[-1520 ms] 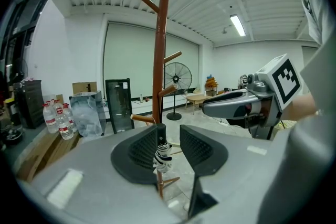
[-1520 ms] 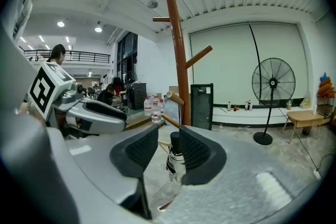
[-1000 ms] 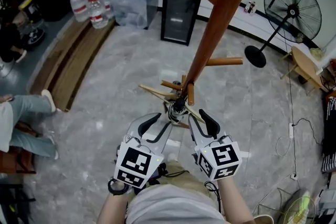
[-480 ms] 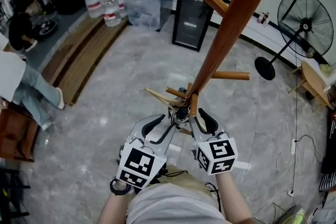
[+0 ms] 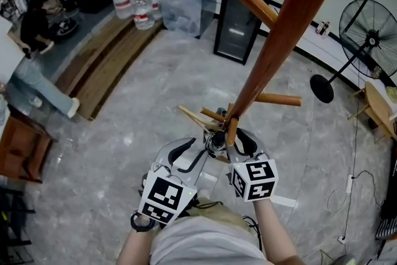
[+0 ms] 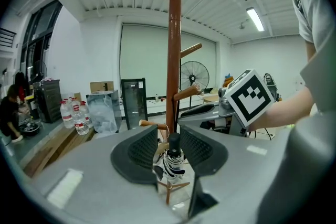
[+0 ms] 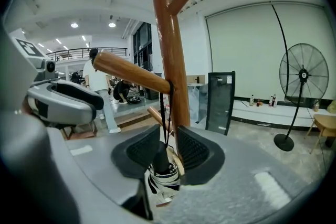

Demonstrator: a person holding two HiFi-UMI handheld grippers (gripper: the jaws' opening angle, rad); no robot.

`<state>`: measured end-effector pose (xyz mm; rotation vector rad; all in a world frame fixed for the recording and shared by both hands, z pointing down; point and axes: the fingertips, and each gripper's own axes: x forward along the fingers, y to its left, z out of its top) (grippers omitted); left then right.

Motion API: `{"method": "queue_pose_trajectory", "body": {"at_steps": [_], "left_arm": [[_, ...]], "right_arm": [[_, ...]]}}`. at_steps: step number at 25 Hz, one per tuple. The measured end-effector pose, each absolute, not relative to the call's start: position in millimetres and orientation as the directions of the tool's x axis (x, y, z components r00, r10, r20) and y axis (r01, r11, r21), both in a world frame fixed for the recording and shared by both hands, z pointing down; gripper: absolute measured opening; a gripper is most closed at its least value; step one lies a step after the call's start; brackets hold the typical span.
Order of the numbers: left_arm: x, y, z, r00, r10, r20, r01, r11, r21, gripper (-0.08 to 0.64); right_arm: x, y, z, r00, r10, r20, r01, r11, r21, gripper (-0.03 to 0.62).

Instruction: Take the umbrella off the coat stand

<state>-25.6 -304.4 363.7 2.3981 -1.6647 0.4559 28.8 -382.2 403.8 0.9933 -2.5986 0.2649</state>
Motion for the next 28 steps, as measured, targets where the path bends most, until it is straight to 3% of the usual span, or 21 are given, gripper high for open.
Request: {"method": "queue_pose_trajectory", "body": {"at_steps": [16,28], "left_arm": [[-35.7,-304.0,368.9,0.280,-0.889,0.361,-0.950,-0.310,-0.027,0.132],[-41.2,-302.4,373.7,0.286,-0.886,0.365,-0.950,-0.312,-0.012,0.132]], "right_arm": [[15.3,-387.1,406.1,-0.718,-0.581,0.383,-0.642,0.765,-0.044,0.017],[17.2,-386.2,404.9,-0.702,-0.594,0.393,-0.652,0.758,-0.020,0.023]]}}
